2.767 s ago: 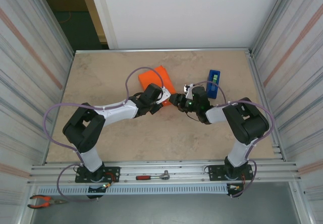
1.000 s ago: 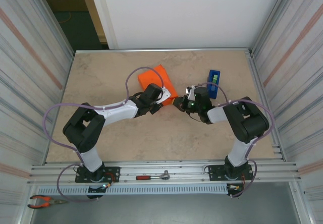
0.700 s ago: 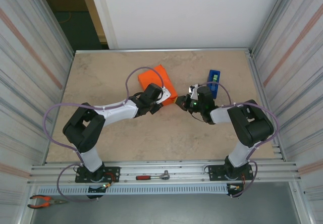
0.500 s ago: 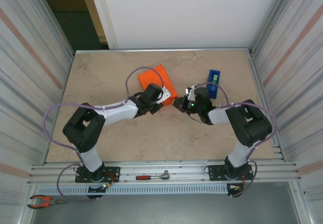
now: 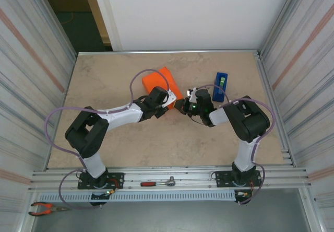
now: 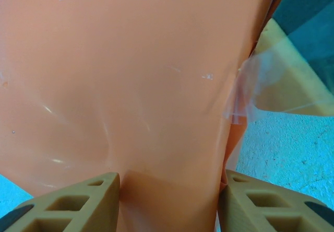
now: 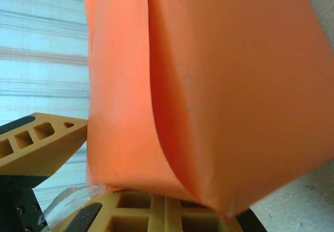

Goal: Wrap the gift box in paper

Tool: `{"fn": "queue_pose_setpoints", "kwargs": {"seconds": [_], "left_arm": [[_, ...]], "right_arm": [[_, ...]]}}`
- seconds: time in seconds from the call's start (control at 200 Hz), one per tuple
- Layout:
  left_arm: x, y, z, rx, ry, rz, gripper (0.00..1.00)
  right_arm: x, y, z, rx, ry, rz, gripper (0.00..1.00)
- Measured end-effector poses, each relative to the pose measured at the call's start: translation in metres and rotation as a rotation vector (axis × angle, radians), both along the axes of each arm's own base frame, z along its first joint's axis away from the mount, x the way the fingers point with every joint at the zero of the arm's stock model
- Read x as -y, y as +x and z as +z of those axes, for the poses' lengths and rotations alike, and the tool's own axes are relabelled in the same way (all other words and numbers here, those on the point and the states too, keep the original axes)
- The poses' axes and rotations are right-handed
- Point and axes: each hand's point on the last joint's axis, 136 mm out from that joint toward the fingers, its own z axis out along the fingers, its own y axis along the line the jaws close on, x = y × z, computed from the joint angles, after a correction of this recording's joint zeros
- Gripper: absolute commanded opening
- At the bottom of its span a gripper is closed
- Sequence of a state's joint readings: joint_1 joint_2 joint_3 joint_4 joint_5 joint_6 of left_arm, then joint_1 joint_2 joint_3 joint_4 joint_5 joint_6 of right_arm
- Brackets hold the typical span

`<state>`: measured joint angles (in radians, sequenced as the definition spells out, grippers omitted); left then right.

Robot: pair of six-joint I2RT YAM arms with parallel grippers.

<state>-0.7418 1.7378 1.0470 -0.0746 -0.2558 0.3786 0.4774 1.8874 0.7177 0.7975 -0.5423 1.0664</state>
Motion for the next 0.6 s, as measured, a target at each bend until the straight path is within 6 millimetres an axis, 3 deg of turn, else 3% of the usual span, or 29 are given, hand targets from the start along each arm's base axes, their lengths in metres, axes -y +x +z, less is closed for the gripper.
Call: {"fn": "queue_pose_setpoints", "kwargs": {"seconds": [0.601], "left_arm": [[0.0001,0.0002,0.0002,0.000,-0.001,0.000,0.49]], "right_arm": [[0.0035,0.0059,0.0024,0.007,0.041,-0.004,0.00]]}}
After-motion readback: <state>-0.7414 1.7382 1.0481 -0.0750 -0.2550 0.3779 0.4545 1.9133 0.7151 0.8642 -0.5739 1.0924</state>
